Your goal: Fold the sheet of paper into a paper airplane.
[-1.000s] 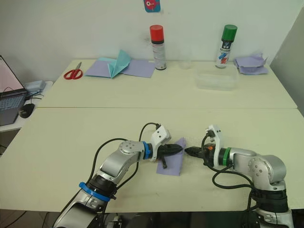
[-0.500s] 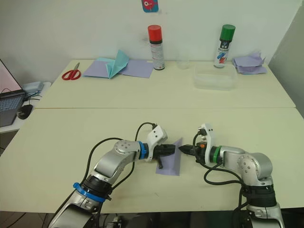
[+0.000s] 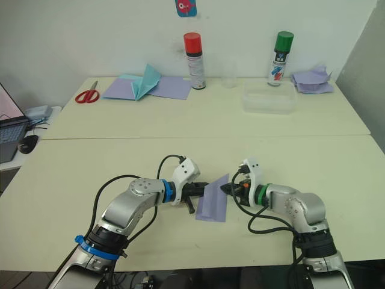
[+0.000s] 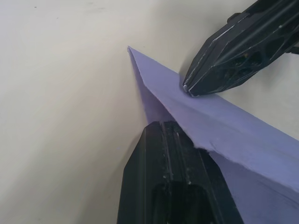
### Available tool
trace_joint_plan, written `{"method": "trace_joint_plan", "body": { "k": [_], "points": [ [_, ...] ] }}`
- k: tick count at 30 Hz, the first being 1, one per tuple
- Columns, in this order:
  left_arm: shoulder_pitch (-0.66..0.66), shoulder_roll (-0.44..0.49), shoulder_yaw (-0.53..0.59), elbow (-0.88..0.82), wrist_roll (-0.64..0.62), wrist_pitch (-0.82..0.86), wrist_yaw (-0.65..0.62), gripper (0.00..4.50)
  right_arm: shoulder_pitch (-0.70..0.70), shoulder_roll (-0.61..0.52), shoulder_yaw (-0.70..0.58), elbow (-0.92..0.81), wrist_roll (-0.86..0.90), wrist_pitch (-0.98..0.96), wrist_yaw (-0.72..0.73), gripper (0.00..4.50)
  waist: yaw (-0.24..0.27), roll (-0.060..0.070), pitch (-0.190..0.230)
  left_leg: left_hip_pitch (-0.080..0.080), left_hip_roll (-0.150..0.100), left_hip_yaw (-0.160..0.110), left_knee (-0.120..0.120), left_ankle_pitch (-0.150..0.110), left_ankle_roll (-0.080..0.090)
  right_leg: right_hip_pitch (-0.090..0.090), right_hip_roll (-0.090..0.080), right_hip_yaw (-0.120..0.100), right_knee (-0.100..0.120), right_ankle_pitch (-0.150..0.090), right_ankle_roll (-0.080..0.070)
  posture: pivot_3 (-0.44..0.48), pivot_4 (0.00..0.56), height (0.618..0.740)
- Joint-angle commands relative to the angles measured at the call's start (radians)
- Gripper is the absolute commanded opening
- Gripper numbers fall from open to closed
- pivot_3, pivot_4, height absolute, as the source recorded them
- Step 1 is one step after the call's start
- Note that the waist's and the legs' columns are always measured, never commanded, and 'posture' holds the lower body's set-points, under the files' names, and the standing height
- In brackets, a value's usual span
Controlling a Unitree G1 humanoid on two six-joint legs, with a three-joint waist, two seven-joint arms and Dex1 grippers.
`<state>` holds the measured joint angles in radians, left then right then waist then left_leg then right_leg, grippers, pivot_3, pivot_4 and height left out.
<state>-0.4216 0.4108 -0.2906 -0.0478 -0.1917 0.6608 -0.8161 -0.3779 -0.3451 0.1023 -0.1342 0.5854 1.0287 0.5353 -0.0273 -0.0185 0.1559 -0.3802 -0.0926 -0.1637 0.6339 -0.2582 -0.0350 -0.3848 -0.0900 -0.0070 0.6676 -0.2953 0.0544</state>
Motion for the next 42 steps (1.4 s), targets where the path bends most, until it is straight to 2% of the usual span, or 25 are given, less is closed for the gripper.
{"method": "trace_joint_plan", "body": {
  "k": [1,4,7,11,15,17,20,23,27,32,37,42],
  "points": [
    [-0.005,0.051,0.067,-0.01,0.006,0.006,0.025,0.03,-0.003,-0.008,0.046,0.032,-0.053,-0.038,0.014,0.0,-0.004,0.0,0.0,0.0,0.0,0.0,0.0,0.0,0.0,0.0,0.0,0.0,0.001,0.0,0.0,0.0,0.15,0.74],
    [-0.013,0.059,0.111,-0.049,-0.029,-0.099,-0.004,0.03,-0.001,-0.023,0.074,0.034,-0.076,-0.059,0.041,0.0,-0.003,0.0,0.0,0.001,0.0,0.0,0.003,0.0,0.0,-0.001,0.0,0.0,0.006,0.0,0.0,0.0,0.15,0.74],
    [-0.014,0.047,0.143,-0.099,-0.087,-0.096,-0.03,0.03,0.002,-0.026,0.088,0.038,-0.091,-0.073,0.054,0.0,-0.002,0.0,0.0,0.0,0.0,0.0,0.005,0.0,0.0,-0.002,0.0,0.0,0.007,0.0,0.0,0.0,0.15,0.74],
    [-0.003,0.05,0.112,-0.157,-0.126,-0.062,-0.068,0.03,0.007,-0.018,0.087,0.049,-0.101,-0.085,0.063,0.0,-0.002,0.0,0.0,-0.001,-0.001,0.0,0.007,0.0,0.0,-0.001,0.0,0.0,0.007,0.0,0.0,0.0,0.15,0.74],
    [0.031,0.082,0.015,-0.148,-0.065,-0.075,-0.093,0.03,0.016,-0.013,0.081,0.055,-0.107,-0.097,0.066,0.0,-0.003,0.0,0.0,0.0,-0.001,0.0,0.007,-0.002,0.003,-0.001,0.0,0.0,0.007,0.0,0.0,0.0,0.15,0.74],
    [0.046,0.109,-0.055,-0.096,0.023,-0.139,-0.084,0.03,0.023,-0.018,0.069,0.045,-0.1,-0.101,0.073,0.0,-0.003,0.0,0.0,0.0,0.0,0.0,0.007,-0.002,0.003,-0.001,0.0,0.0,0.008,0.0,0.0,0.0,0.15,0.74],
    [0.053,0.11,-0.092,-0.031,0.073,-0.183,-0.072,0.03,0.037,-0.038,0.062,0.022,-0.086,-0.119,0.113,0.0,0.0,0.0,0.0,0.0,-0.001,0.0,0.007,-0.002,0.004,-0.001,0.0,0.0,0.009,0.0,0.0,0.0,0.15,0.74],
    [0.058,0.115,-0.107,0.006,0.092,-0.211,-0.083,0.03,0.065,-0.098,0.106,-0.013,-0.127,-0.224,0.193,0.0,0.006,0.0,0.0,0.0,-0.002,-0.001,0.008,-0.003,0.004,0.0,0.0,0.001,0.008,0.0,0.0,0.0,0.15,0.74],
    [0.055,0.117,-0.106,0.04,0.102,-0.232,-0.089,0.03,0.07,-0.1,0.07,-0.028,-0.136,-0.353,0.231,0.0,0.004,0.0,0.0,0.0,-0.001,0.0,0.008,-0.003,0.004,0.0,0.0,0.001,0.008,0.0,0.0,0.0,0.15,0.74],
    [0.052,0.11,-0.108,0.057,0.102,-0.245,-0.092,0.03,0.06,-0.108,0.092,0.035,-0.21,-0.47,0.246,0.0,0.004,0.0,0.0,0.0,-0.001,-0.001,0.009,-0.003,0.004,0.0,0.0,0.0,0.008,0.0,0.0,0.0,0.15,0.74],
    [0.045,0.099,-0.115,0.069,0.104,-0.239,-0.093,0.03,0.067,-0.099,0.177,0.13,-0.302,-0.521,0.269,0.0,0.004,0.001,-0.001,0.0,-0.001,0.0,0.009,-0.002,0.004,0.0,0.0,0.001,0.009,0.0,0.0,0.0,0.15,0.74],
    [0.041,0.098,-0.117,0.075,0.114,-0.225,-0.085,0.03,0.128,-0.157,0.213,0.095,-0.317,-0.516,0.346,0.0,0.008,0.001,-0.002,0.001,-0.001,-0.001,0.009,-0.003,0.004,0.002,0.0,0.0,0.009,0.0,0.0,0.0,0.15,0.74]
  ]
}}
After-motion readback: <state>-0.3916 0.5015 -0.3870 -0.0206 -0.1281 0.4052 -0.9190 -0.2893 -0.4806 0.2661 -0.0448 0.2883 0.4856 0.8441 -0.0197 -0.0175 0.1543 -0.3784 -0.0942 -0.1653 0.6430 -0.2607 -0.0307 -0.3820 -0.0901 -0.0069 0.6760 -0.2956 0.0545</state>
